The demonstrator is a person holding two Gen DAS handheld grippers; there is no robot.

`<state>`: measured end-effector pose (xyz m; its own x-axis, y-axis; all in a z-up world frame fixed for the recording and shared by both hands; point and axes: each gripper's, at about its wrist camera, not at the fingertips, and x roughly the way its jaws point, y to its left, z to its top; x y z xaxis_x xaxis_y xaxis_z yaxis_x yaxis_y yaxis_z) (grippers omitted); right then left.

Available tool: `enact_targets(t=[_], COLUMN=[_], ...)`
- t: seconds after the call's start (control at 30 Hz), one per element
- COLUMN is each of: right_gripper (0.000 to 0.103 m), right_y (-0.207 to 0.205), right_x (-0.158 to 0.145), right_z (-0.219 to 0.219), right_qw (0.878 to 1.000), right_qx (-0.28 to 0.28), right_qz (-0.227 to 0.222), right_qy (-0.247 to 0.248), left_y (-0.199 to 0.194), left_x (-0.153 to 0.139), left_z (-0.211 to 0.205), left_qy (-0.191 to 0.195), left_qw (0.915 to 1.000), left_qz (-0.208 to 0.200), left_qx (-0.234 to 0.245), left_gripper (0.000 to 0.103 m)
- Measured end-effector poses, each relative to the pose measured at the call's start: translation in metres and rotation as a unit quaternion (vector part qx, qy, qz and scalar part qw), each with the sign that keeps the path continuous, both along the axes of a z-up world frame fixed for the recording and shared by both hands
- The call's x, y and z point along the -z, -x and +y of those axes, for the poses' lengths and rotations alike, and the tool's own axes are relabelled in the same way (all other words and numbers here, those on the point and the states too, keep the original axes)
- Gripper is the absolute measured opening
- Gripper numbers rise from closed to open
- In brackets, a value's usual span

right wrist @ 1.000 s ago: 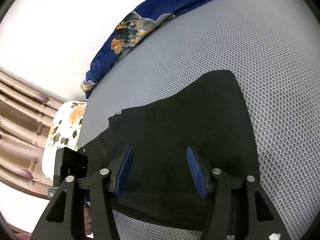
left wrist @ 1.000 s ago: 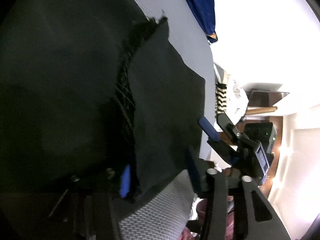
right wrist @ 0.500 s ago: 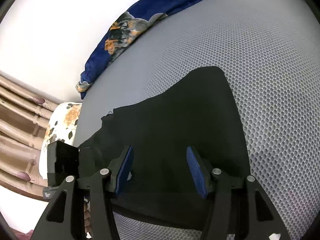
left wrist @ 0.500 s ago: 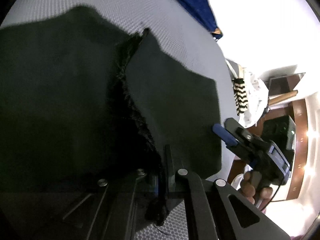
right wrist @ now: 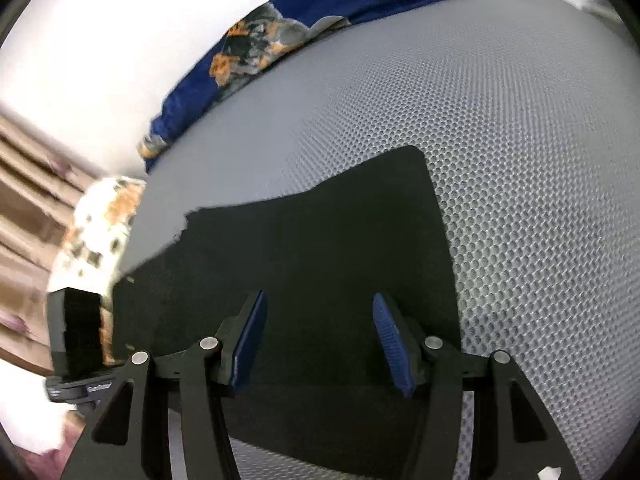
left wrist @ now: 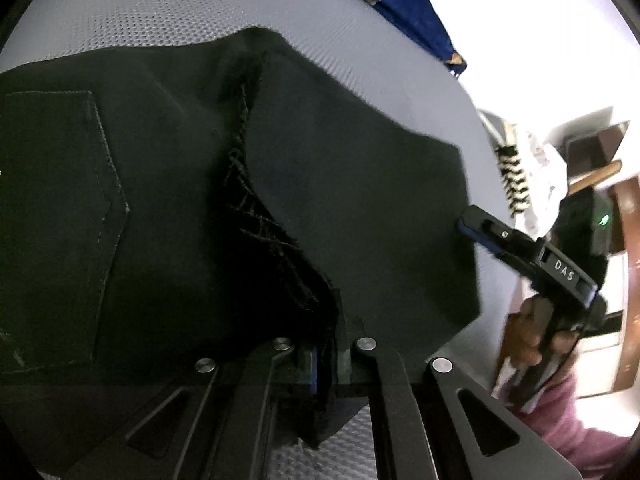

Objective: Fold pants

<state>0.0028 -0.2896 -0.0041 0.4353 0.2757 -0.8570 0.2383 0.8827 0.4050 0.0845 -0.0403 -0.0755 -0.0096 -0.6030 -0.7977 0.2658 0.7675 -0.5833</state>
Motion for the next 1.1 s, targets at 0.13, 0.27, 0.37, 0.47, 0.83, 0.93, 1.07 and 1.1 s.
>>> enact_targets(t=[0.13,0.27,0.37,0.47,0.83,0.93,1.07,1.1], right_gripper=[0.052,0.052,0.052,0.052,0.052,0.052,0.052,0.054], right_y=[-0.005,-0.01,-0.015,-0.022,-0.056,-0.054,-0.055,-0.055], right_x=[0.008,0.003,-0.003,-0.009,0.003,0.003,0.003,0.003], right_z=[0.018,0.02,0.012,0.008,-0.001,-0.003,-0.004,-0.004], right_qw=[0.997,0.995,0.996,0.994,0.99,0.991,0.991,0.991], right_qx=[-0.035,-0.042,-0.032,-0.028,-0.033,-0.033,-0.034,-0.035], right_qz=[0.017,0.015,0.006,-0.005,0.004,0.0,0.0,-0.001], right_qy=[0.07,0.084,0.085,0.107,0.138,0.132,0.129,0.129], left_y=[0.001,0.002,-0.002,-0.013,-0.063,-0.072,-0.074,-0.074], left_x=[-0.004,-0.015,-0.025,-0.037,-0.015,-0.006,-0.006,-0.007], left_z=[-0.002,0.003,0.014,0.024,-0.021,-0.034,-0.04,-0.042], left_qy=[-0.021,-0.07,-0.106,-0.089,-0.079,-0.086,-0.099,-0.102], left_qw=[0.9992,0.9941,0.9859,0.9828,0.9827,0.9832,0.9809,0.9803], left_qz=[-0.028,-0.08,-0.129,-0.16,-0.167,-0.161,-0.167,-0.169], left_qx=[0.017,0.019,0.003,-0.026,0.0,-0.006,-0.002,-0.001], left_gripper=[0.009,0.024,0.03,0.03,0.03,0.03,0.03,0.03])
